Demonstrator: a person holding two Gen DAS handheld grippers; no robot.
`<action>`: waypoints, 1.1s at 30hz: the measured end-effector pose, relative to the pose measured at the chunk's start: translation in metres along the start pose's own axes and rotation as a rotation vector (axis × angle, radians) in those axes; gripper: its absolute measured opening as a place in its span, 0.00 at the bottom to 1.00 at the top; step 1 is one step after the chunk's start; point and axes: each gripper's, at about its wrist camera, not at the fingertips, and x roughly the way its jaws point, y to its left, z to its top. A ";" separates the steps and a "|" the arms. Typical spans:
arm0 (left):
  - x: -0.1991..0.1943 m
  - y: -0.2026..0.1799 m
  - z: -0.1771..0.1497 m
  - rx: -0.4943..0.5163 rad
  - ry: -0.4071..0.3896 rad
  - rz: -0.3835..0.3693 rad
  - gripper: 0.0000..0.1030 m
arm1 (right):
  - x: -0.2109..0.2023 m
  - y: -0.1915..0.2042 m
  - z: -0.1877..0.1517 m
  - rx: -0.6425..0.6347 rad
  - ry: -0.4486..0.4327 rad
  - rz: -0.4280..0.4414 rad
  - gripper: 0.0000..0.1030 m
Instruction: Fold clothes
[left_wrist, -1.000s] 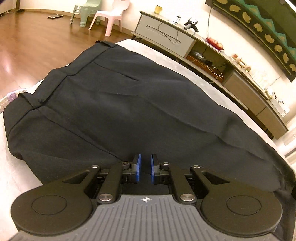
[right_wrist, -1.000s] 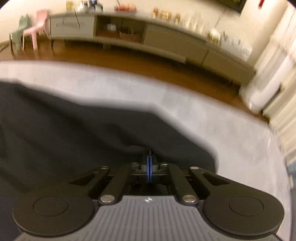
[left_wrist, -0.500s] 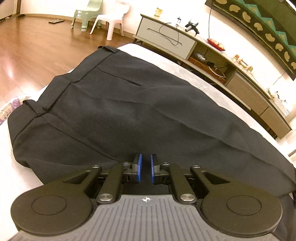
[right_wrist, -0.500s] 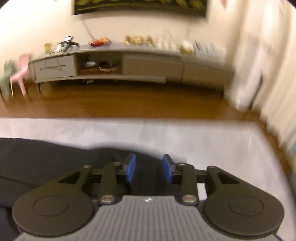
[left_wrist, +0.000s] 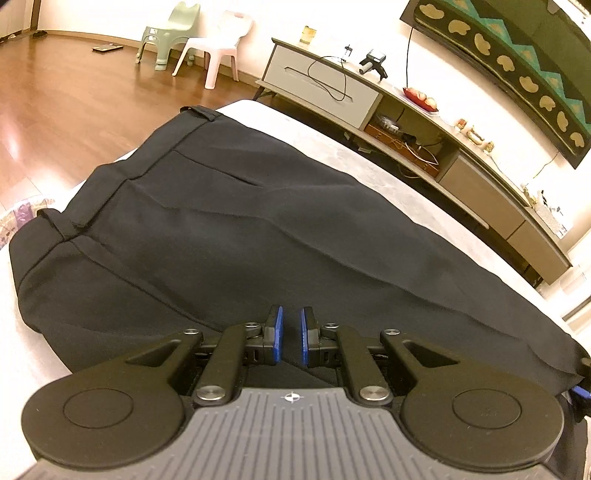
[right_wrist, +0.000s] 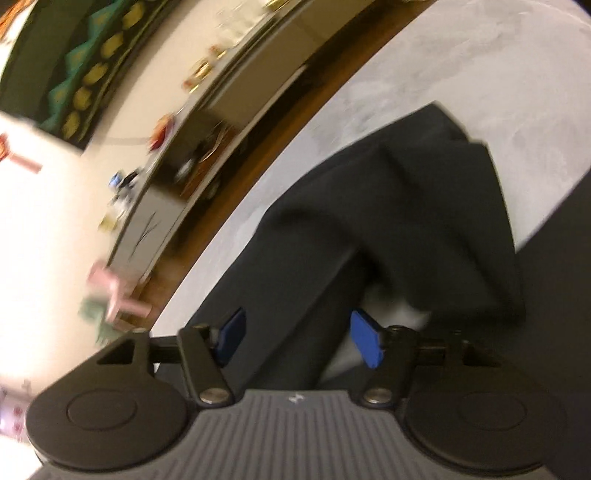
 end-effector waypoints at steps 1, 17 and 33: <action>0.000 0.001 0.001 -0.004 -0.001 0.001 0.09 | 0.008 -0.002 0.002 -0.008 0.004 -0.019 0.10; 0.001 0.003 -0.006 -0.142 0.046 -0.162 0.09 | -0.137 -0.060 -0.130 -0.179 -0.059 -0.037 0.15; 0.028 -0.034 -0.016 -0.198 0.095 -0.306 0.45 | -0.257 0.092 -0.224 -0.209 0.163 0.426 0.90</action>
